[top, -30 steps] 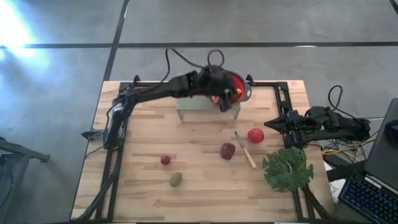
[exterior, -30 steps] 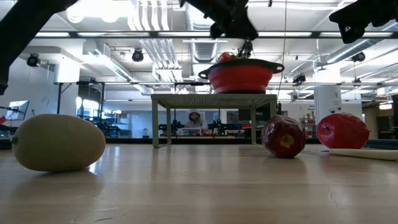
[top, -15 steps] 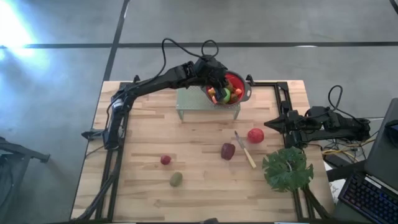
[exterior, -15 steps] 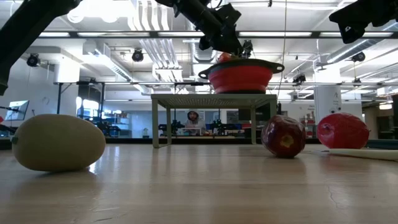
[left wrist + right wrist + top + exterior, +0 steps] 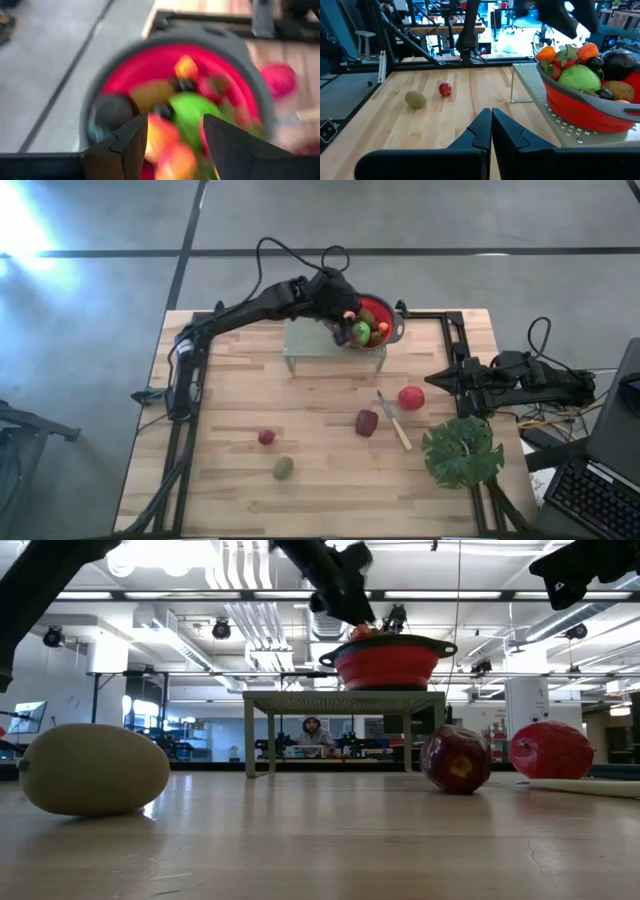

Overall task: Pick & Place Fruit
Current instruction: Put the red apple into the black strainer bowl on the shelf

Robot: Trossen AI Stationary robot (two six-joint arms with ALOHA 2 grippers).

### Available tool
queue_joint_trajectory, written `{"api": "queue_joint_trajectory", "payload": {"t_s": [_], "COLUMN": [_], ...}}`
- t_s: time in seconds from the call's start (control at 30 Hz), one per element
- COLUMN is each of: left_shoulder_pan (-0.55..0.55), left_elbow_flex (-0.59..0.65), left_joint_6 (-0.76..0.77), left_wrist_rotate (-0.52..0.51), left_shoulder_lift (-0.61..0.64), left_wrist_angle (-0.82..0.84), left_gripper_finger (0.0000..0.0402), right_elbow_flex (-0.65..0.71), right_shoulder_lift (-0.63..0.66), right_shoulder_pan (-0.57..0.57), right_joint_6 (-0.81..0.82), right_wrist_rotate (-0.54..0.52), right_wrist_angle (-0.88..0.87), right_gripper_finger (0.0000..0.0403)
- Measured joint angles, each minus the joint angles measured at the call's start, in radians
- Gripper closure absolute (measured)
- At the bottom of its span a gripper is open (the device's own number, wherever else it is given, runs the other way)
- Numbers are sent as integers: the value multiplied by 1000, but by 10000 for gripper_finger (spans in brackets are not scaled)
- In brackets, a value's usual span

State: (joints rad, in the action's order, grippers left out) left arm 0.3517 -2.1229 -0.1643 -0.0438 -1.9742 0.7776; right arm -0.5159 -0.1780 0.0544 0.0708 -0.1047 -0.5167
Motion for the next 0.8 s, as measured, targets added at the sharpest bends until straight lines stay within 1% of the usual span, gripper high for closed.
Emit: {"api": "queue_joint_trajectory", "payload": {"t_s": [0.13,0.2,0.47,0.63,0.8], "left_shoulder_pan": [-27,-46,-155,-248,-348], "left_elbow_flex": [-56,-65,-64,-45,39], "left_joint_6": [-1,17,167,264,288], "left_wrist_rotate": [6,6,-5,-45,-56], "left_shoulder_lift": [27,34,92,104,111], "left_wrist_angle": [260,366,679,772,776], "left_gripper_finger": [202,202,208,220,229], "right_elbow_flex": [0,0,0,0,0], "right_shoulder_lift": [0,0,0,0,0], "right_shoulder_pan": [0,0,0,0,0], "right_joint_6": [0,0,0,0,0], "right_wrist_rotate": [0,0,0,0,0], "right_wrist_angle": [0,0,0,0,0], "right_gripper_finger": [394,394,394,394,394]}}
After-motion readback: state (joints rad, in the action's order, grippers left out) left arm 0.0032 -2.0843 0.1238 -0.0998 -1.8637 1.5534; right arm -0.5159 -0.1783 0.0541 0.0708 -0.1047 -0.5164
